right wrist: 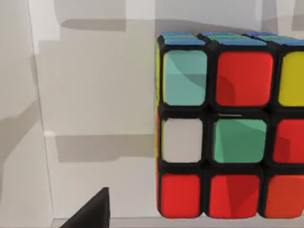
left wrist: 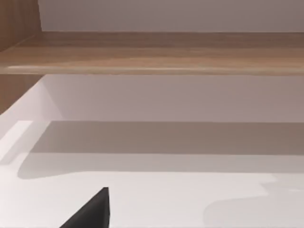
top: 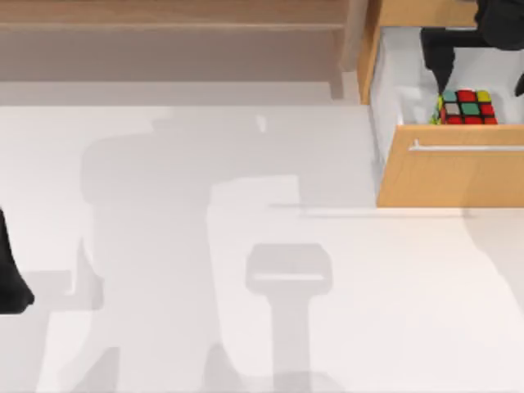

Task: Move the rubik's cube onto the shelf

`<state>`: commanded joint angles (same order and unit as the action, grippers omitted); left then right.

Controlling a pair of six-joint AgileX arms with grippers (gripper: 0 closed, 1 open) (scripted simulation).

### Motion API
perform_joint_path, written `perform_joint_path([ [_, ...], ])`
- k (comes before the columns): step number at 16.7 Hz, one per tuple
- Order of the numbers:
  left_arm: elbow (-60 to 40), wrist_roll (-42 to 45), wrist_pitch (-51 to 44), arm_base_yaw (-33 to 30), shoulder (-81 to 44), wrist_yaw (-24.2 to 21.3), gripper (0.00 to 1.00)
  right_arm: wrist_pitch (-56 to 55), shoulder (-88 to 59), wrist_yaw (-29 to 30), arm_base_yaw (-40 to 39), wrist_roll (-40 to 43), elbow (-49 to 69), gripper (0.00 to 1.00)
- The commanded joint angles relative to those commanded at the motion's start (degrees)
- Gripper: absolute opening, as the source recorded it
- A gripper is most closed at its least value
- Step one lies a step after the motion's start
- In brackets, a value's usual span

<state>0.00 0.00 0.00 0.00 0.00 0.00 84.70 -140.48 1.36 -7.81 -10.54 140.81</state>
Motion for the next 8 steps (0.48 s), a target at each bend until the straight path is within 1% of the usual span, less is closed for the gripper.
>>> perform_joint_path([
  [5,0.0,0.0,0.0,0.0,0.0,0.0,1.0,-0.15,0.15,0.08,-0.25,0.06,-0.26,1.0],
  [8,0.0,0.0,0.0,0.0,0.0,0.0,1.0,-1.74,1.77,-0.07,-0.2,-0.11,-3.52,1.0],
])
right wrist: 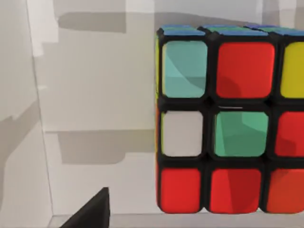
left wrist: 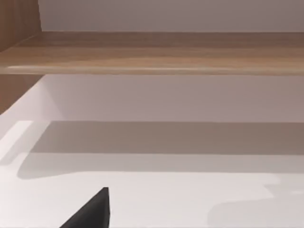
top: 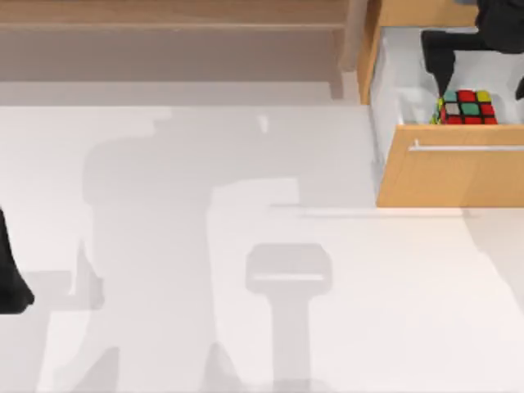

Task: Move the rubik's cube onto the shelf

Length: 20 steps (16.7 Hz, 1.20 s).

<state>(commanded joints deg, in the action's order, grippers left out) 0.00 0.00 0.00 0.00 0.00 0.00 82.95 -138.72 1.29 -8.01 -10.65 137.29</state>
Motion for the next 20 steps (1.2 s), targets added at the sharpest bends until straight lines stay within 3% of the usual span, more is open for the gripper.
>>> perform_joint_path([
  [7,0.0,0.0,0.0,0.0,0.0,0.0,1.0,-8.45,0.54,0.01,0.17,0.15,-9.63,1.0],
  [16,0.0,0.0,0.0,0.0,0.0,0.0,1.0,-11.23,-2.55,0.07,0.35,0.25,-8.67,1.0],
  [20,0.0,0.0,0.0,0.0,0.0,0.0,1.0,-11.23,-2.55,0.07,0.35,0.25,-8.67,0.7],
])
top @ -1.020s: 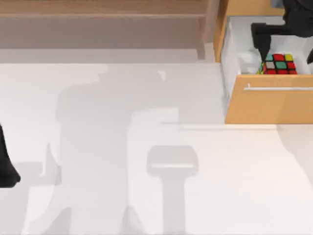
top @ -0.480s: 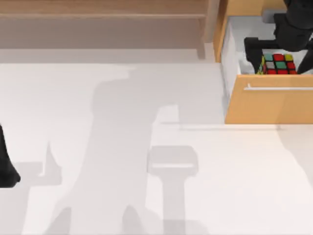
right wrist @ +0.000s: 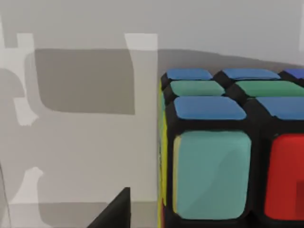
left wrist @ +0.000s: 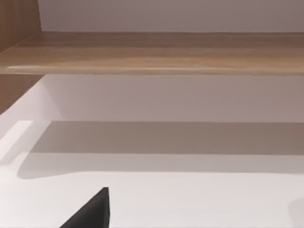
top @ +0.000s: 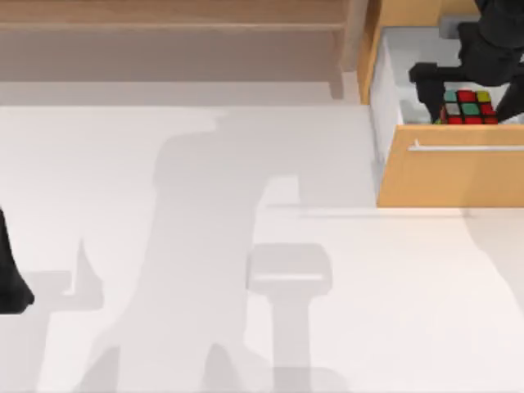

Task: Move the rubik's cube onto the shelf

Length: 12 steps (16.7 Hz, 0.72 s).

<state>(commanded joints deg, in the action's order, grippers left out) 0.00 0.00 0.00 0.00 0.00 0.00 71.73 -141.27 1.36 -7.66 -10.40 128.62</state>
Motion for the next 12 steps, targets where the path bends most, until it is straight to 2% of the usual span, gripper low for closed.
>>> perform_joint_path([
  [9,0.0,0.0,0.0,0.0,0.0,0.0,1.0,0.0,0.0,0.0,0.0,0.0,0.0,0.02],
  [12,0.0,0.0,0.0,0.0,0.0,0.0,1.0,0.0,0.0,0.0,0.0,0.0,0.0,0.0],
])
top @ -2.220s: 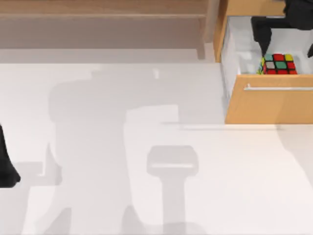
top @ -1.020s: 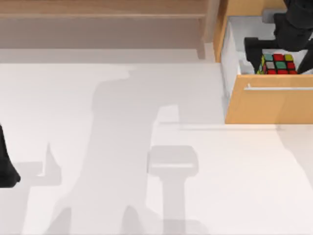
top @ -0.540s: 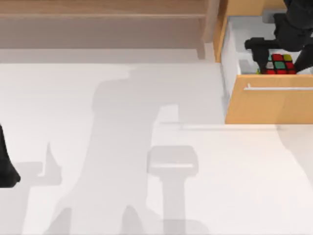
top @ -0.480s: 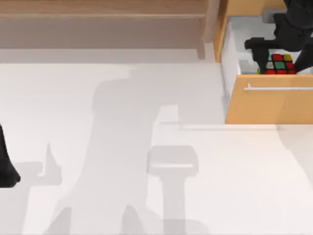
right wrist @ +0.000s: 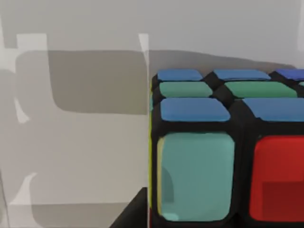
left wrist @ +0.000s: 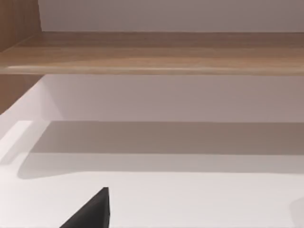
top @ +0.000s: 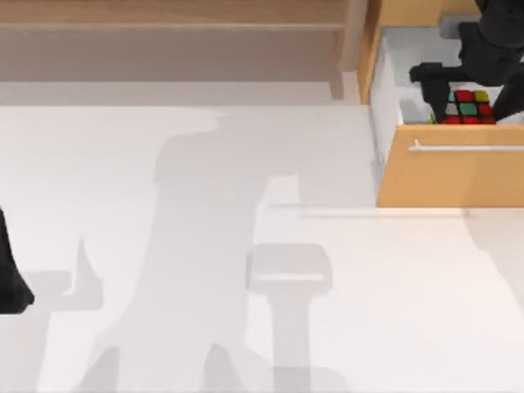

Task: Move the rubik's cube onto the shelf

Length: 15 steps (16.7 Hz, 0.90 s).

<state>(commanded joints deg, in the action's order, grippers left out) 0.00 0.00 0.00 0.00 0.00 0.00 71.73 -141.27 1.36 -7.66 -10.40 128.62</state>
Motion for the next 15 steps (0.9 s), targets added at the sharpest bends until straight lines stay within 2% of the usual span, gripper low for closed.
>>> perform_joint_path([
  [8,0.0,0.0,0.0,0.0,0.0,0.0,1.0,0.5,0.75,0.47,-0.31,-0.35,-0.52,0.0],
  [15,0.0,0.0,0.0,0.0,0.0,0.0,1.0,7.03,11.36,3.88,-4.87,-4.93,2.73,0.0],
])
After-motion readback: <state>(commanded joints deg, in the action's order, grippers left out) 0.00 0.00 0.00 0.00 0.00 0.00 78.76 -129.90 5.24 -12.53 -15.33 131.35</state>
